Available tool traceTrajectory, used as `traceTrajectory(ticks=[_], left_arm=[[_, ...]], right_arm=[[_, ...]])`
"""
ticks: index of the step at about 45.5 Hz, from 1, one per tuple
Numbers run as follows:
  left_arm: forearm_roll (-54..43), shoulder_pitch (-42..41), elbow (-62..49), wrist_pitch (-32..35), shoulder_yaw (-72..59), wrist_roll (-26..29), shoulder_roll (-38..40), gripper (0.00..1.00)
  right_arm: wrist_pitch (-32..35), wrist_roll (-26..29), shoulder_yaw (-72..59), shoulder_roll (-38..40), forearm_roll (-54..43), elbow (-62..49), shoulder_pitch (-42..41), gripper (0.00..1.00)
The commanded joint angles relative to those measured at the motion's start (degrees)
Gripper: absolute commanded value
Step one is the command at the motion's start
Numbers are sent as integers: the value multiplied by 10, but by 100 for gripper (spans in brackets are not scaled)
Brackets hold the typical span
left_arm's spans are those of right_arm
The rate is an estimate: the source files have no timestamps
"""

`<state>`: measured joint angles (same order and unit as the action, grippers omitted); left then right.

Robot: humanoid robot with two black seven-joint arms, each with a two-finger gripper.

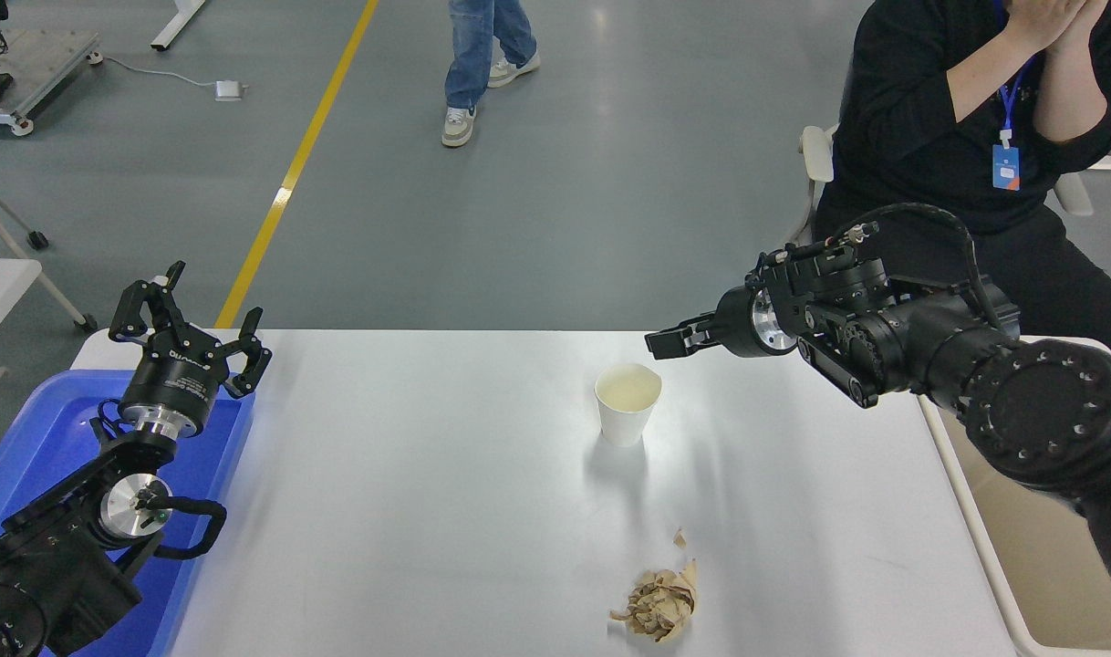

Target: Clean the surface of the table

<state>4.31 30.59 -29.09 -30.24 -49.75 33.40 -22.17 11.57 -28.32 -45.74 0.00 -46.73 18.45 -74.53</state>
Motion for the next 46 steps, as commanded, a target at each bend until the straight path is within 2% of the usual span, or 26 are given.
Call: traceTrajectory(ticks=[1,46], left_arm=[[0,0,0,0,0,0,0,100],[0,0,0,0,0,0,0,100]], right_arm=[[0,-7,11,0,5,30,1,94],[-66,-2,11,0,-16,34,62,95]])
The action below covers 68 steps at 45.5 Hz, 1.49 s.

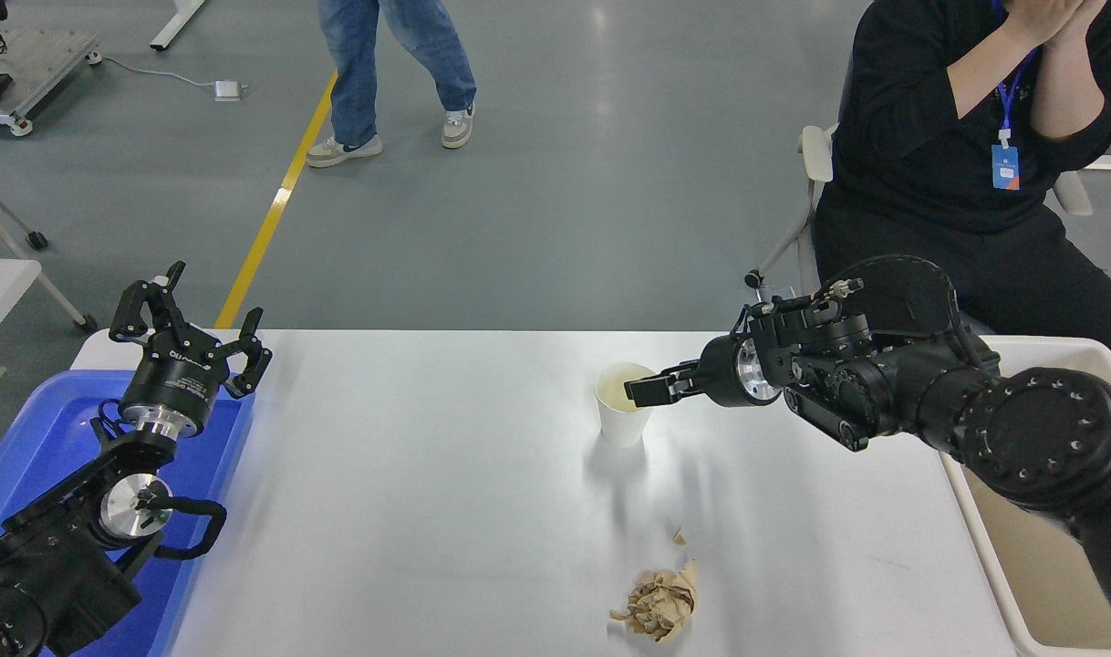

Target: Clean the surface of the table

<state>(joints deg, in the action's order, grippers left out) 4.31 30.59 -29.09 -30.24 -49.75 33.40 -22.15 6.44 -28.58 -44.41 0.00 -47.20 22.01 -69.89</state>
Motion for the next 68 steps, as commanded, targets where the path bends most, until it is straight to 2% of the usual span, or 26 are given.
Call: traceTrajectory(ticks=[1,11,20,22,27,28,35,38,40,43,46,68], left_arm=[[0,0,0,0,0,0,0,100],[0,0,0,0,0,0,-1,100],[0,0,0,0,0,0,0,100],[0,0,0,0,0,0,-1,100],[0,0,0,0,0,0,0,100],[0,0,0,0,0,0,0,100],[0,0,0,0,0,0,0,100],[0,0,0,0,0,0,0,100],[0,0,0,0,0,0,-1,100],[0,0,0,0,0,0,0,100],[0,0,0,0,0,0,0,100],[0,0,0,0,0,0,-1,100]], right_arm=[[-17,1,-2,0,-16,-1,17,95],[-32,1,-2,0,-43,-1,27,89],[-32,-3,-5,0,-44,-8,28,75],[-32,-3,-5,0,-44,-9,28,68],[-32,-5,-7,0,-44,-9,28,41],[-32,-6,-7,0,-44,-9,28,38],[-30,-24,-8,0,-44,-6,28,33],[-28,-56,-9,0,-61,-5,28,17],[-28,-85,-13,0,-84,-7,28,1],[-29,-132,-16,0,-107,-11,29,0],[-31,-153,-16,0,-110,-20,31,0],[-33,-158,-11,0,-105,-58,33,0]])
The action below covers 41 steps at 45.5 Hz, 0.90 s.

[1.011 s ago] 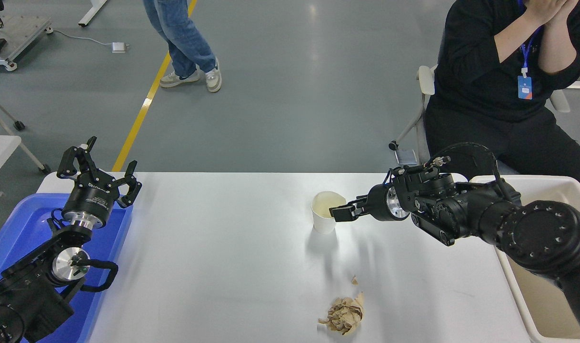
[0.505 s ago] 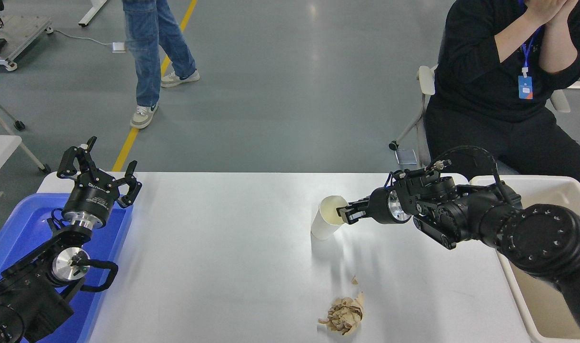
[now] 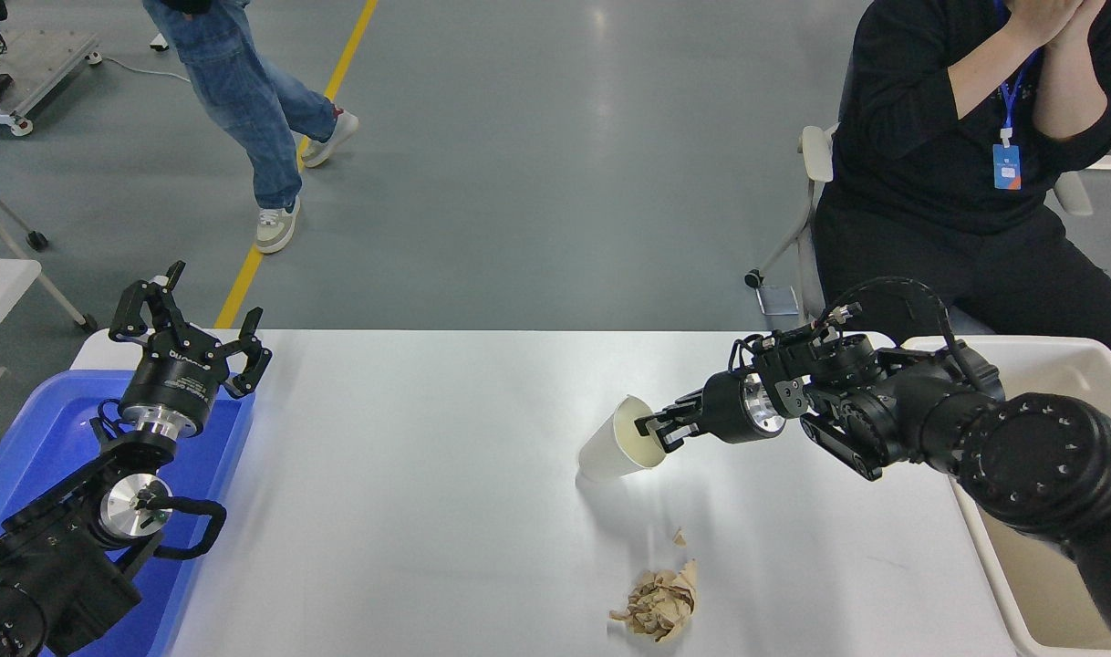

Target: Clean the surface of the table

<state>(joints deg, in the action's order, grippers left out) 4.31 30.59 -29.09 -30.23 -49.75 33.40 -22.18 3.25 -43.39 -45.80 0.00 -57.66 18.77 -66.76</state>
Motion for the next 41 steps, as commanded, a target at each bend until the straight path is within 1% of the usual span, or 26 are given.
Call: traceTrajectory(ticks=[1,8,18,24,29,35,41], left_arm=[[0,0,0,0,0,0,0,100],[0,0,0,0,0,0,0,100],[0,0,0,0,0,0,0,100],[0,0,0,0,0,0,0,100],[0,0,0,0,0,0,-1,100],[0,0,0,0,0,0,-1,100],[0,0,0,0,0,0,0,100]], right_arm=[[-1,-11,3,0,3,-28,1,0],[4,-16,4,0,41,-47,-8,0],[12,-45,6,0,71,-43,-40,0],[41,-66,12,0,98,-29,-81,0],[64,-66,25,41,105,-7,-110,0],[69,-66,44,90,105,27,-146,0],[82,-66,55,134,105,36,-160,0]])
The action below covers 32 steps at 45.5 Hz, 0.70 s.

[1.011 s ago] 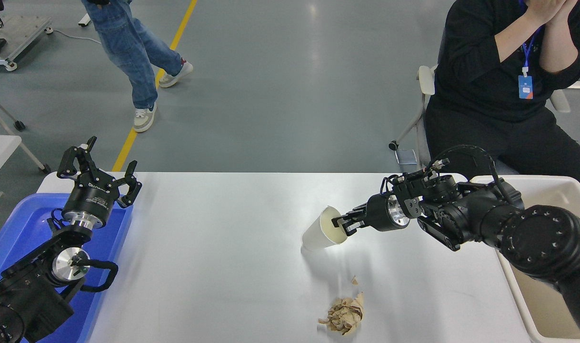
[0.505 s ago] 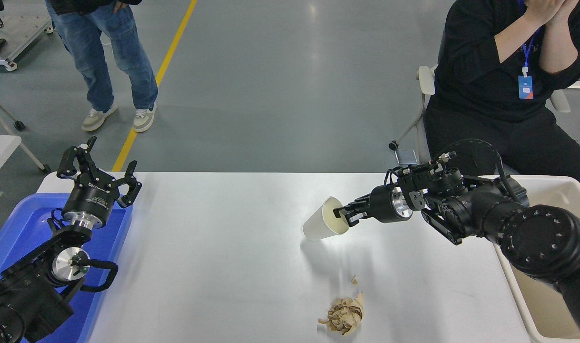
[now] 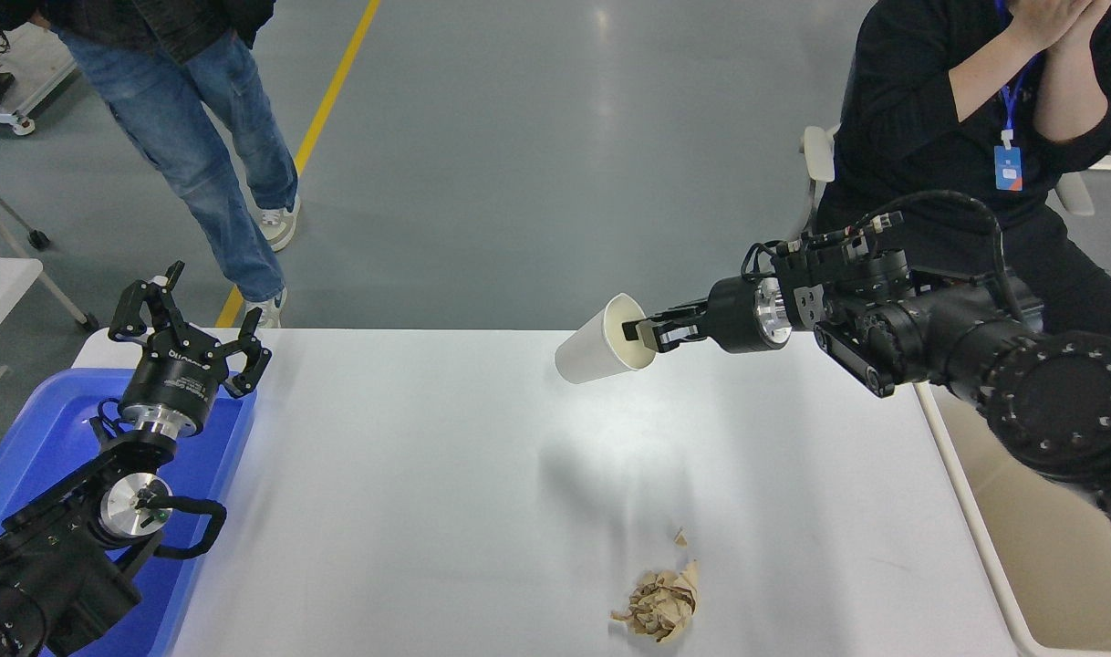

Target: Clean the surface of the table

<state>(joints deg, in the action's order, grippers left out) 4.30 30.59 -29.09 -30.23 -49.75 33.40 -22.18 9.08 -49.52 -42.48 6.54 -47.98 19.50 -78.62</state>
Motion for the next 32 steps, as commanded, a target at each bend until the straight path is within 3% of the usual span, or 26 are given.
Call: traceTrajectory(ticks=[1,21,32], left_arm=[[0,0,0,0,0,0,-1,100],[0,0,0,0,0,0,0,100],[0,0,0,0,0,0,0,100]], right_arm=[[25,-5,24,76,8,28,-43,0],[45,-5,30,234,10,-23,-27,0],[44,-5,45,272,41,-197,86,0]])
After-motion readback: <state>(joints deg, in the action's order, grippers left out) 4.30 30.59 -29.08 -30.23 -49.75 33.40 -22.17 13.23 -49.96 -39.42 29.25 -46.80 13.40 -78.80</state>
